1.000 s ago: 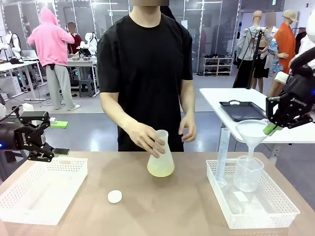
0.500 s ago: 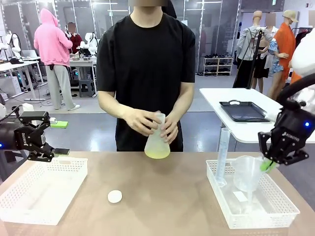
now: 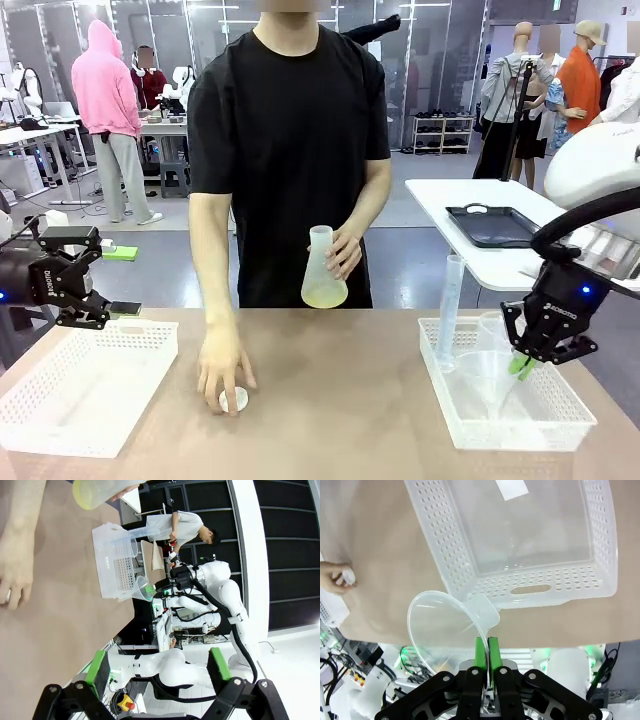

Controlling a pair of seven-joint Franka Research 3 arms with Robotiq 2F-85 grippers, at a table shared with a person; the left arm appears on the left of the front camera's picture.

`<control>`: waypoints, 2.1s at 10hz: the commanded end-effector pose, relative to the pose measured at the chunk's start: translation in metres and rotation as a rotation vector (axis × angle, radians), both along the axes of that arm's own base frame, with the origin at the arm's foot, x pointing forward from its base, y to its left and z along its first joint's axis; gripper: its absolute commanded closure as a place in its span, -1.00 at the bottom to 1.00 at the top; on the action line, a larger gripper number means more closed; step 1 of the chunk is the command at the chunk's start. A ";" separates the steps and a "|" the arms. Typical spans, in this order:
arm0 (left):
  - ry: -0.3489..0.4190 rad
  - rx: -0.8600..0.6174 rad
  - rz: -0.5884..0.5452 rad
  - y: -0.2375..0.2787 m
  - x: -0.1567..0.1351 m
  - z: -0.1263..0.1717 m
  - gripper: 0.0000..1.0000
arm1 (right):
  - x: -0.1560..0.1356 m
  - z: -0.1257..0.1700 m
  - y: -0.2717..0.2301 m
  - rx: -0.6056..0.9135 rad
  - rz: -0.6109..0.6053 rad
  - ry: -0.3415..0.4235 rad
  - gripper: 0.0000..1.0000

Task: Prepare the solutions needed for the experiment.
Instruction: Once the solution is in the Big flask , pick up the Plastic Funnel and place it back into the right Organizing basket.

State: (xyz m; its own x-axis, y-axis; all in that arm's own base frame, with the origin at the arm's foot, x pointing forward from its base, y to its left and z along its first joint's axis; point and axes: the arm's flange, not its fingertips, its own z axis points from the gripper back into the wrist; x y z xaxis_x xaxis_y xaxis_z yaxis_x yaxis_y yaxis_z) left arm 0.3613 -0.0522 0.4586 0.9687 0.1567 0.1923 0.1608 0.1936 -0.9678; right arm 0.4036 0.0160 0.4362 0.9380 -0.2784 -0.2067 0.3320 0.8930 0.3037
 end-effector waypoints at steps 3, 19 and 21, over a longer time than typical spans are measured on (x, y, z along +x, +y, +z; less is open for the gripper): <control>0.000 -0.022 0.000 -0.002 -0.003 0.000 -1.00 | 0.010 0.008 0.001 -0.003 -0.050 0.111 0.92; 0.000 -0.022 0.000 -0.002 -0.003 0.000 -1.00 | 0.082 -0.024 -0.002 -0.027 -0.086 0.063 0.52; 0.000 -0.022 0.000 -0.002 -0.003 0.000 -1.00 | 0.084 -0.024 -0.003 -0.032 -0.087 0.048 0.50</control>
State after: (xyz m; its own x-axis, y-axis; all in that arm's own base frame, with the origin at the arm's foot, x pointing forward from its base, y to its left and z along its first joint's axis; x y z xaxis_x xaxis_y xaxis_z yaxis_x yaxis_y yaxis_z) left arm 0.3612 -0.0522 0.4586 0.9687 0.1567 0.1925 0.1610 0.1936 -0.9678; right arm 0.4828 0.0099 0.4099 0.9064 -0.3349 -0.2575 0.4028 0.8690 0.2875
